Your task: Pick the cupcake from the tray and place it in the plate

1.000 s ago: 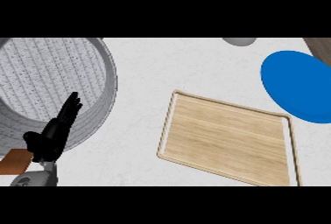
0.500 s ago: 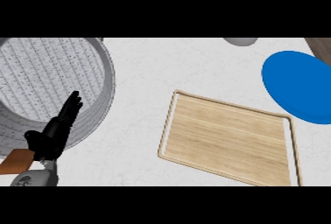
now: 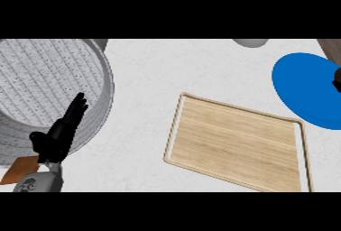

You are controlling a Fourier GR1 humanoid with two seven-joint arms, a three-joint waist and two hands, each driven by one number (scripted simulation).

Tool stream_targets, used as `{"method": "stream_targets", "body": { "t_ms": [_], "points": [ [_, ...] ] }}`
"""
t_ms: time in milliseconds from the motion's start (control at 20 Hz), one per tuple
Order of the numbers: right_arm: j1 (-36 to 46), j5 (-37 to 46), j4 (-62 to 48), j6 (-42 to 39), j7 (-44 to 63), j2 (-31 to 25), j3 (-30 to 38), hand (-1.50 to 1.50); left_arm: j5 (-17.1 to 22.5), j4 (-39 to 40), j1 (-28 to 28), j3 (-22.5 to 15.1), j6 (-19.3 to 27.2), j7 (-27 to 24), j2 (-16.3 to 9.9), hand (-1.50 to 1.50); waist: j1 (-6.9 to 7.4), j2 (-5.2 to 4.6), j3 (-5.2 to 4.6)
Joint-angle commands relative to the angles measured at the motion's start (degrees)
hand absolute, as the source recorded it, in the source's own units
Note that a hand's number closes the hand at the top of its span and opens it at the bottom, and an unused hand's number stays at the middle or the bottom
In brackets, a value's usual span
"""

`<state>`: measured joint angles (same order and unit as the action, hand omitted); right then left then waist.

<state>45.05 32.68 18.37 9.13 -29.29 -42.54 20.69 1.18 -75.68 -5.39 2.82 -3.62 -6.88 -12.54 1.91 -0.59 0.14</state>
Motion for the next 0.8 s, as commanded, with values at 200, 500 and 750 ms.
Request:
{"method": "stream_targets", "body": {
  "t_ms": [200, 500, 750],
  "points": [
    [3.3, -1.9, -6.7, 5.5, 5.8, 3.1, 3.1, -1.50, -0.2, -0.6, -1.1, 0.4, -0.1, 1.2, -0.1, 0.00, 0.25, -0.19, 0.02],
    [5.2, -5.5, -9.0, 3.0, 6.4, 3.5, 6.6, -1.50, -0.7, -0.7, 1.4, 0.2, -1.2, -2.1, -0.5, 0.00, 1.15, -0.57, 0.11],
    [3.0, -15.5, -7.5, -0.5, 0.7, 1.2, 16.1, -1.50, -0.6, 1.0, -0.2, 0.6, -0.2, -0.9, 0.5, 0.00, -0.44, -0.25, 0.12]
  ]
}}
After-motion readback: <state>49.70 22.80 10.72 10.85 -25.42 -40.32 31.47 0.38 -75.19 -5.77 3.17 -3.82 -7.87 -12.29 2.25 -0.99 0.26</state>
